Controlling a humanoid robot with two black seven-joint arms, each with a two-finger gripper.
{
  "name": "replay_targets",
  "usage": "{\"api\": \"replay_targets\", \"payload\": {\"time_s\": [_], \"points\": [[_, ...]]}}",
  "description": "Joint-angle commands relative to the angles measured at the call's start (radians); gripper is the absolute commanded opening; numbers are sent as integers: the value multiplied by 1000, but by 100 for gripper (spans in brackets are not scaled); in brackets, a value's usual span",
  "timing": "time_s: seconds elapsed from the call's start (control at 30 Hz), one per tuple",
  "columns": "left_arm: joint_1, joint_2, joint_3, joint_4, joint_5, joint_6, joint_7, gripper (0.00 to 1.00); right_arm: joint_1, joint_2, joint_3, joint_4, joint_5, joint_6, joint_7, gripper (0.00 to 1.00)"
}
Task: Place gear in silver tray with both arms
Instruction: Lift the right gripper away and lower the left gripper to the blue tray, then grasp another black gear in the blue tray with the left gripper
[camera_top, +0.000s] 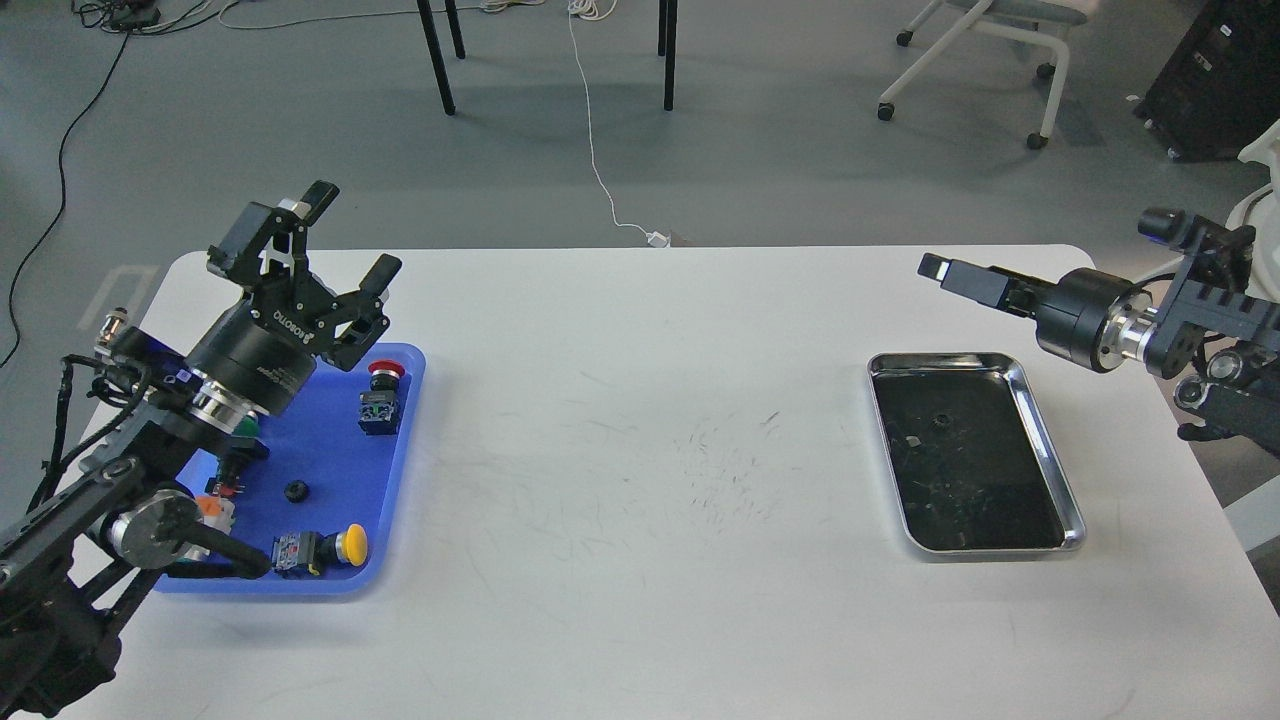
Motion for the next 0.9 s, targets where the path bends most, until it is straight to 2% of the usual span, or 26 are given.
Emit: {"api": "replay_targets", "payload": {"time_s": [0.0, 0.13, 0.27, 0.4, 0.53, 0.63, 0.77, 0.87], "points": [[7, 34, 3, -68, 201, -1, 0, 98, -168, 75, 201, 0, 246, -1, 0, 98], [-5, 125, 68, -163, 542, -1, 0, 98, -334, 140, 449, 9, 407, 8, 0, 98], [-71, 264, 142, -191, 923, 1, 0, 98, -431, 185, 608, 40, 449, 13, 0, 98], [-172, 381, 269, -183, 1283, 10, 0, 98, -448, 203, 643, 49, 463, 11, 0, 98], [-247, 468, 407, -163, 1458, 21, 0, 94, -448, 205, 643, 49, 463, 11, 0, 98], [-281, 467, 484, -137, 1474, 45, 0, 84, -446, 209, 643, 51, 463, 11, 0, 98], [-292, 443, 544, -41, 1474, 48, 0, 64, -446, 209, 645, 59, 463, 10, 0, 98], [-294, 404, 546, 34, 1474, 61, 0, 58, -448, 208, 643, 59, 463, 11, 0, 98]]}}
